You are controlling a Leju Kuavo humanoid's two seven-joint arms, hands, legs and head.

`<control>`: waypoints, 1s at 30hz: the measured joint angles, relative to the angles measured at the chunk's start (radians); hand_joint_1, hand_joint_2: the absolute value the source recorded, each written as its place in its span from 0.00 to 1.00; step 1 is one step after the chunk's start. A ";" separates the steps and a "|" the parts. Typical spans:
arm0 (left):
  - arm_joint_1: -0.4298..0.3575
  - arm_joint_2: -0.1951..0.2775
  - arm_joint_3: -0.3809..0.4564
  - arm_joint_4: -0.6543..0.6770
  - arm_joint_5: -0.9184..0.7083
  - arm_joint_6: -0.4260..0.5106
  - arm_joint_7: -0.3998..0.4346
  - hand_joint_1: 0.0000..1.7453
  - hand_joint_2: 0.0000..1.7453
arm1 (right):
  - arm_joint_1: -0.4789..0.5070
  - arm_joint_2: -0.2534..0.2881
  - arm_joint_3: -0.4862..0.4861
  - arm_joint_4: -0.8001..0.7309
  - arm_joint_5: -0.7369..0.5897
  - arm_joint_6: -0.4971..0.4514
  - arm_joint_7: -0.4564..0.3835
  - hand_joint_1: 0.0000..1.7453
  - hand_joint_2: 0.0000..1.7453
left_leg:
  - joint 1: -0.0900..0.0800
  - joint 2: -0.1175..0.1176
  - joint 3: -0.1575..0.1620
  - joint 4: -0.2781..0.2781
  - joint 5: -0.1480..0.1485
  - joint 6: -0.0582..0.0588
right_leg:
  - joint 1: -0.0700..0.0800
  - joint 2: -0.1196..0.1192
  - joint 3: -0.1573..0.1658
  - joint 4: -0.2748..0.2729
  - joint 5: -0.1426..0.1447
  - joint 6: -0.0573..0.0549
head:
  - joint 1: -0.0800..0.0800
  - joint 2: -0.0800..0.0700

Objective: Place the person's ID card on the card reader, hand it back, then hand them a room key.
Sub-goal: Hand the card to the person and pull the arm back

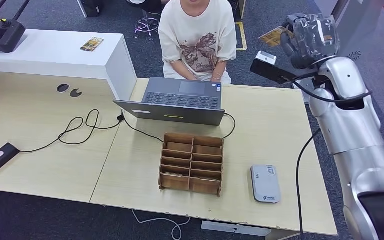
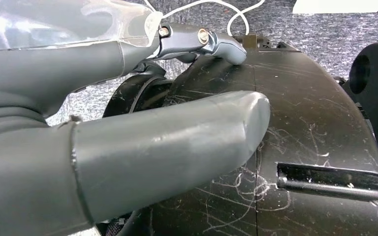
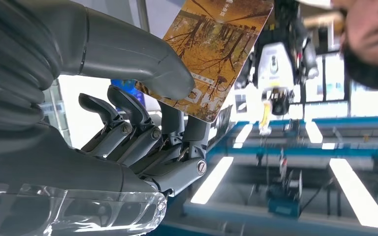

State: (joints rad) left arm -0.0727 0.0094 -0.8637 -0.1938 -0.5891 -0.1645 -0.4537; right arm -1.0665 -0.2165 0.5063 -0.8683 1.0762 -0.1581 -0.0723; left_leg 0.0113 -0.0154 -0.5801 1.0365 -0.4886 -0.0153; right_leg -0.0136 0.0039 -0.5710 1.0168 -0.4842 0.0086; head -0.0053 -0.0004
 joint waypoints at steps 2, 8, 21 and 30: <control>-0.002 0.000 -0.003 0.000 0.000 -0.004 -0.003 0.00 0.00 | -0.055 0.031 0.025 0.072 0.007 0.051 -0.004 1.00 1.00 | 0.000 0.000 0.000 0.000 0.000 0.000 | 0.000 0.000 0.000 0.000 0.000 0.000 | 0.000 0.000; -0.004 0.001 -0.009 0.000 0.019 -0.013 -0.009 0.00 0.00 | -0.166 0.120 0.084 0.277 0.025 0.132 0.026 1.00 1.00 | 0.000 0.000 0.000 0.000 0.000 0.000 | 0.000 0.000 0.000 0.000 0.000 0.000 | 0.000 0.000; -0.005 0.005 -0.013 0.000 0.040 -0.029 -0.020 0.00 0.00 | -0.228 0.192 0.103 0.481 -0.004 0.179 0.131 1.00 1.00 | 0.000 0.000 0.000 0.000 0.000 0.000 | 0.000 0.000 0.000 0.000 0.000 0.000 | 0.000 0.000; -0.006 0.006 -0.014 0.000 0.063 -0.037 -0.020 0.00 0.00 | -0.234 0.197 0.096 0.517 -0.007 0.190 0.169 1.00 1.00 | 0.000 0.000 0.000 0.000 0.000 0.000 | 0.000 0.000 0.000 0.000 0.000 0.000 | 0.000 0.000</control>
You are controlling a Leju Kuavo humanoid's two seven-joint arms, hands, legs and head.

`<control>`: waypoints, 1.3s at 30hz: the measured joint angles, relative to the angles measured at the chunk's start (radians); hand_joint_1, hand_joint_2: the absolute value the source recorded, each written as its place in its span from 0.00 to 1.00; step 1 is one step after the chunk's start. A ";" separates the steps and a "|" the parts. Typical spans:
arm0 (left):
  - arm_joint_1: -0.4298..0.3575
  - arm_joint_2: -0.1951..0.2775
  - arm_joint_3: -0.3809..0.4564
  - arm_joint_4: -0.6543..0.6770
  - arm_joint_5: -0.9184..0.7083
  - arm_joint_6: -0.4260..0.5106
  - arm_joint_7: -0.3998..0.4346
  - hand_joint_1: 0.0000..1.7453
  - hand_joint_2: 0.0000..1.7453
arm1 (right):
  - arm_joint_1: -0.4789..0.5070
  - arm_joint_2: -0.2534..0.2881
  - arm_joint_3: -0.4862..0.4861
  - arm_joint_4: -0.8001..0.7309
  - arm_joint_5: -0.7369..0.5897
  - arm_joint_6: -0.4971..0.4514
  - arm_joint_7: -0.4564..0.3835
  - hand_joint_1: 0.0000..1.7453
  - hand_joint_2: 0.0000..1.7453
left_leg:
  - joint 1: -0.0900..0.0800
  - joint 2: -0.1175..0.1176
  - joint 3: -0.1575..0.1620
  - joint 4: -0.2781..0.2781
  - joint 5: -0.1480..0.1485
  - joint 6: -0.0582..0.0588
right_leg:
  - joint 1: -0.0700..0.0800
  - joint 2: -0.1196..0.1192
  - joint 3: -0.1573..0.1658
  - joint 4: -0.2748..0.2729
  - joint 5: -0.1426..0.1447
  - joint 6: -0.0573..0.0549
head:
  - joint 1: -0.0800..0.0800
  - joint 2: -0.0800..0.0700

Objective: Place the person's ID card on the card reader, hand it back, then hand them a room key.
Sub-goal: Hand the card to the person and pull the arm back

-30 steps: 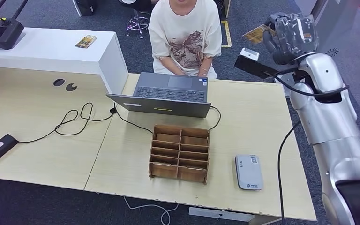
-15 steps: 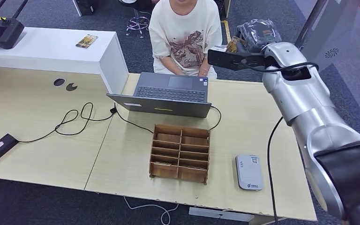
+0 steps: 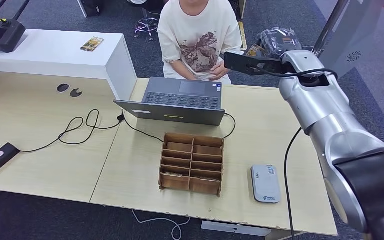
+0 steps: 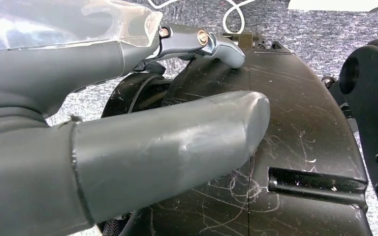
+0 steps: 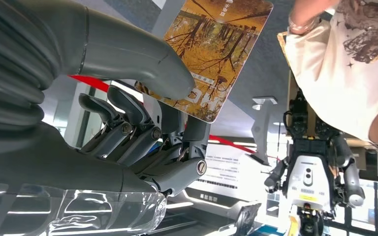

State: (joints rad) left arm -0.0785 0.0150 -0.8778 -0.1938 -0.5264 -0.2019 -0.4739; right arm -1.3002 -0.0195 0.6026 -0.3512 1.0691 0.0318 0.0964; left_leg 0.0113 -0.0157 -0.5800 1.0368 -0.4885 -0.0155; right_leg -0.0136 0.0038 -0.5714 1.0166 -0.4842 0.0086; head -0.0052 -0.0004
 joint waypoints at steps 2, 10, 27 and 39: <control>-0.001 0.000 0.000 0.000 0.000 -0.003 0.000 0.00 0.00 | -0.001 0.002 -0.005 0.005 0.000 0.001 0.003 1.00 1.00 | 0.000 0.000 0.000 0.000 0.000 0.000 | 0.000 0.000 0.000 0.000 0.000 0.000 | 0.000 0.000; -0.001 0.001 0.000 0.000 0.000 -0.006 -0.007 0.00 0.00 | -0.002 0.003 -0.020 0.016 0.006 0.004 0.005 1.00 1.00 | 0.000 0.000 0.000 0.000 0.000 0.000 | 0.000 0.000 0.000 0.000 0.000 0.000 | 0.000 0.000; -0.001 0.003 0.000 0.000 0.000 -0.007 -0.019 0.00 0.00 | -0.002 0.003 -0.023 0.017 0.028 0.003 0.006 0.09 1.00 | 0.000 0.000 0.000 0.000 0.000 0.000 | 0.000 0.000 0.000 0.000 0.000 0.000 | 0.000 0.000; -0.001 0.003 -0.001 0.000 0.000 -0.007 -0.022 0.00 0.00 | -0.001 0.004 -0.051 0.014 0.027 -0.070 0.023 0.00 1.00 | 0.000 0.000 0.000 0.000 0.000 0.000 | 0.000 0.000 0.000 0.000 0.000 0.000 | 0.000 0.000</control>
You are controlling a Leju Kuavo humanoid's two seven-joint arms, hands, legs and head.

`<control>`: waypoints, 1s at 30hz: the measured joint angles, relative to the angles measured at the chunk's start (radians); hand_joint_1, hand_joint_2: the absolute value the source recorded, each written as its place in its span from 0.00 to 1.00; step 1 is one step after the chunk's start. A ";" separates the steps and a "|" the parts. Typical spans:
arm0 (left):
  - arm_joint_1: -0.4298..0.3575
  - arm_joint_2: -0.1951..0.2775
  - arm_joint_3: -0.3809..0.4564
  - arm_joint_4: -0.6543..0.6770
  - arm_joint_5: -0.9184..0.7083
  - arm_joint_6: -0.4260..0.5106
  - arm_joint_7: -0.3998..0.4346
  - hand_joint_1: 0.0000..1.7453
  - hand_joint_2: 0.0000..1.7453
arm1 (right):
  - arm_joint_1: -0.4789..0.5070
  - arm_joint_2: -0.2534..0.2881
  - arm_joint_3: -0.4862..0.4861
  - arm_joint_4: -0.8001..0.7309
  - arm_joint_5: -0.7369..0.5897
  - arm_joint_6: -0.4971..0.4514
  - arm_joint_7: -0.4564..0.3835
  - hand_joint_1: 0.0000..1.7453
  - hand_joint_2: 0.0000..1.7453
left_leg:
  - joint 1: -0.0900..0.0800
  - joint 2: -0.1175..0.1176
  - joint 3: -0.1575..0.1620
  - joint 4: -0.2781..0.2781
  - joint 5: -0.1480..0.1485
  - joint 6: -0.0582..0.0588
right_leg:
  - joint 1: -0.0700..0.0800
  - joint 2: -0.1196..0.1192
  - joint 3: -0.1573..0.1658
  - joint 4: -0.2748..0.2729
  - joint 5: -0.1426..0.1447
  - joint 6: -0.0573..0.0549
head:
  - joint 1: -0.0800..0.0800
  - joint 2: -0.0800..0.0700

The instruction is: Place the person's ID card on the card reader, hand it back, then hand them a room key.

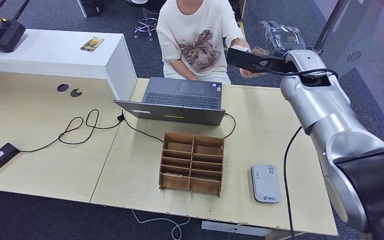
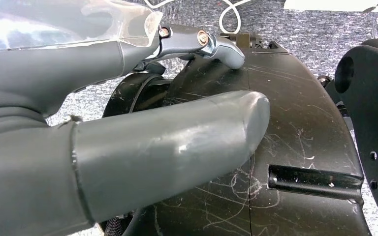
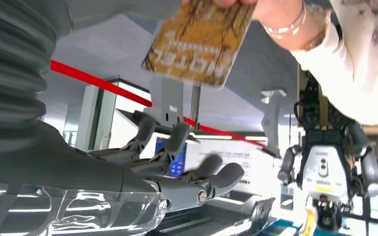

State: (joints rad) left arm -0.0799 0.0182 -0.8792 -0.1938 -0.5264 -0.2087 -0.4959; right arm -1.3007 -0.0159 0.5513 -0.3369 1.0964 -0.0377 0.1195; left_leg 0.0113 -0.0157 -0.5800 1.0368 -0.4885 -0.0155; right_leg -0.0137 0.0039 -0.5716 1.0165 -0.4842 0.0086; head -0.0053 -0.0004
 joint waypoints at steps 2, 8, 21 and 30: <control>0.000 0.000 0.000 0.000 0.000 0.000 0.000 0.00 0.00 | 0.003 0.000 -0.015 -0.008 -0.006 -0.054 0.003 0.00 1.00 | 0.000 0.000 0.000 0.000 0.000 0.000 | 0.000 0.000 0.000 0.000 0.000 0.000 | 0.000 0.000; 0.000 0.000 -0.001 0.000 0.000 0.003 0.005 0.00 0.00 | 0.034 0.000 -0.090 -0.052 -0.063 -0.209 -0.031 0.00 1.00 | 0.000 0.000 0.000 0.000 0.000 0.000 | 0.000 0.000 0.000 0.000 0.000 0.000 | 0.000 0.000; 0.013 -0.014 -0.001 0.000 0.000 0.058 0.055 0.00 0.00 | 0.387 -0.046 -0.317 -0.455 -0.532 -0.378 -0.369 0.00 1.00 | 0.000 -0.002 0.000 0.000 0.000 0.000 | 0.000 -0.002 0.000 -0.002 0.000 0.000 | 0.000 0.000; 0.023 -0.021 0.000 0.000 0.000 0.095 0.090 0.00 0.00 | 0.796 -0.147 -0.421 -0.920 -0.968 -0.463 -0.510 0.00 1.00 | 0.000 -0.003 -0.002 0.000 -0.002 0.001 | 0.000 -0.003 -0.001 -0.003 -0.001 0.000 | 0.000 0.000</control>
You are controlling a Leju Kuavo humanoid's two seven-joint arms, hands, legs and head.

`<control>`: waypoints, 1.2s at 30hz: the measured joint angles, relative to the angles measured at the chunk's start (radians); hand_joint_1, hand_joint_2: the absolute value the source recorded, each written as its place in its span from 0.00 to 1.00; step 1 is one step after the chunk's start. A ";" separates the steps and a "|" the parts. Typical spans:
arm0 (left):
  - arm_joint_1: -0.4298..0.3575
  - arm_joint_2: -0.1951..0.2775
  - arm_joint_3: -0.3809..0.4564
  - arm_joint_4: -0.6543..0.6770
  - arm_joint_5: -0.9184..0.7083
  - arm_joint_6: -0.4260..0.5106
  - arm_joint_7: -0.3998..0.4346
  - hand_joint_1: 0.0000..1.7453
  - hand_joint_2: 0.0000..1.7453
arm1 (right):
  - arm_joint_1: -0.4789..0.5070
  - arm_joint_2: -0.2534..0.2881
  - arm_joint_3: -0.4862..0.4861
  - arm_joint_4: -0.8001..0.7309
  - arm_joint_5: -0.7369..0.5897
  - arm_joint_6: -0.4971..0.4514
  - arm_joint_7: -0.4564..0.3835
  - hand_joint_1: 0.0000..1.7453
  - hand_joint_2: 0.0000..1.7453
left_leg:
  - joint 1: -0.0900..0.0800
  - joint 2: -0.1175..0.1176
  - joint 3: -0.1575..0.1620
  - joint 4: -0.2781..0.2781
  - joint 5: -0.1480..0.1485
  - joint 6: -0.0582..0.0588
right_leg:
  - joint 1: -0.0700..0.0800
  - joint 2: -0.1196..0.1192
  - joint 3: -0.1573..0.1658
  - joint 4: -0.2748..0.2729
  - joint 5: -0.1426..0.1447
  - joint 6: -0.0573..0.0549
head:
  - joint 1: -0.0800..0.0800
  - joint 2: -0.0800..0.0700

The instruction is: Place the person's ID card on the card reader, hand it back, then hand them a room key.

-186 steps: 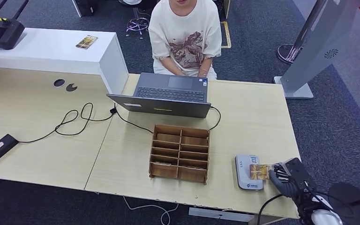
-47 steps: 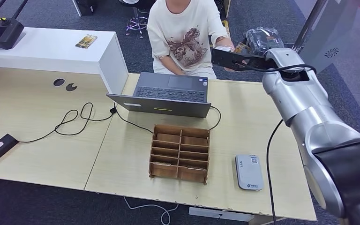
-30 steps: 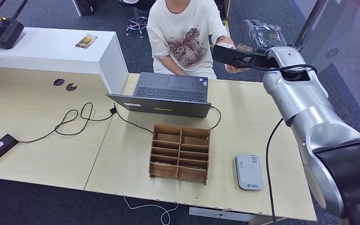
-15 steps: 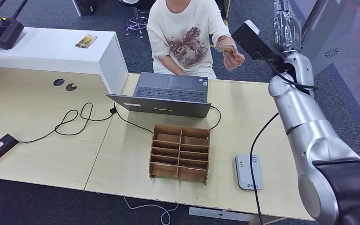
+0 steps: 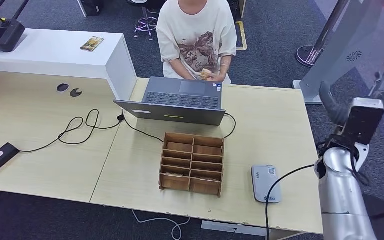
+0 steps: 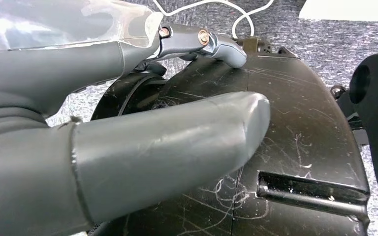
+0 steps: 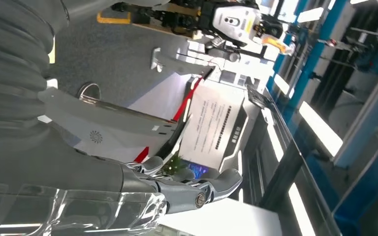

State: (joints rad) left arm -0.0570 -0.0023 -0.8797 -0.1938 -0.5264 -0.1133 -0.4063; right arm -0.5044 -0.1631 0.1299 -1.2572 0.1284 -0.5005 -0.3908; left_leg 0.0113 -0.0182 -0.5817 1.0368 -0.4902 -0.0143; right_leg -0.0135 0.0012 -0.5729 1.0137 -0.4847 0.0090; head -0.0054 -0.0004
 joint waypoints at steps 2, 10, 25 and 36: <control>0.001 -0.001 0.000 0.000 0.000 0.006 0.005 0.00 0.00 | 0.088 -0.025 -0.011 -0.086 -0.059 -0.003 -0.025 0.00 1.00 | 0.000 -0.001 0.000 0.000 0.000 0.000 | 0.000 -0.001 0.000 0.000 0.000 0.000 | 0.000 0.000; 0.003 -0.004 0.000 0.000 0.000 0.020 0.013 0.00 0.00 | 0.426 -0.095 -0.051 -0.390 -0.138 0.004 -0.105 0.00 1.00 | 0.000 0.001 -0.001 0.000 -0.001 0.000 | 0.000 0.000 -0.001 0.000 -0.001 0.000 | 0.000 0.000; 0.003 -0.014 0.000 0.000 0.000 0.024 0.042 0.00 0.00 | 0.783 -0.089 0.012 -0.577 0.262 0.067 0.159 0.00 1.00 | 0.000 0.001 -0.001 -0.001 -0.001 0.001 | 0.000 0.000 -0.001 0.000 -0.002 0.000 | 0.000 0.000; 0.003 -0.021 0.000 0.000 0.000 0.019 0.048 0.00 0.00 | 0.774 -0.040 0.106 -0.516 0.726 0.083 0.369 0.05 1.00 | 0.000 0.002 -0.001 -0.001 -0.001 0.000 | 0.000 0.001 -0.001 0.001 -0.002 0.000 | 0.000 0.000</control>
State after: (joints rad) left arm -0.0538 -0.0234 -0.8797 -0.1938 -0.5264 -0.0943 -0.3588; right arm 0.2692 -0.2031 0.2356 -1.7737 0.8540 -0.4170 -0.0222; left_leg 0.0114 -0.0165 -0.5829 1.0355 -0.4910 -0.0141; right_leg -0.0134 0.0017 -0.5736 1.0144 -0.4863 0.0086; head -0.0053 -0.0004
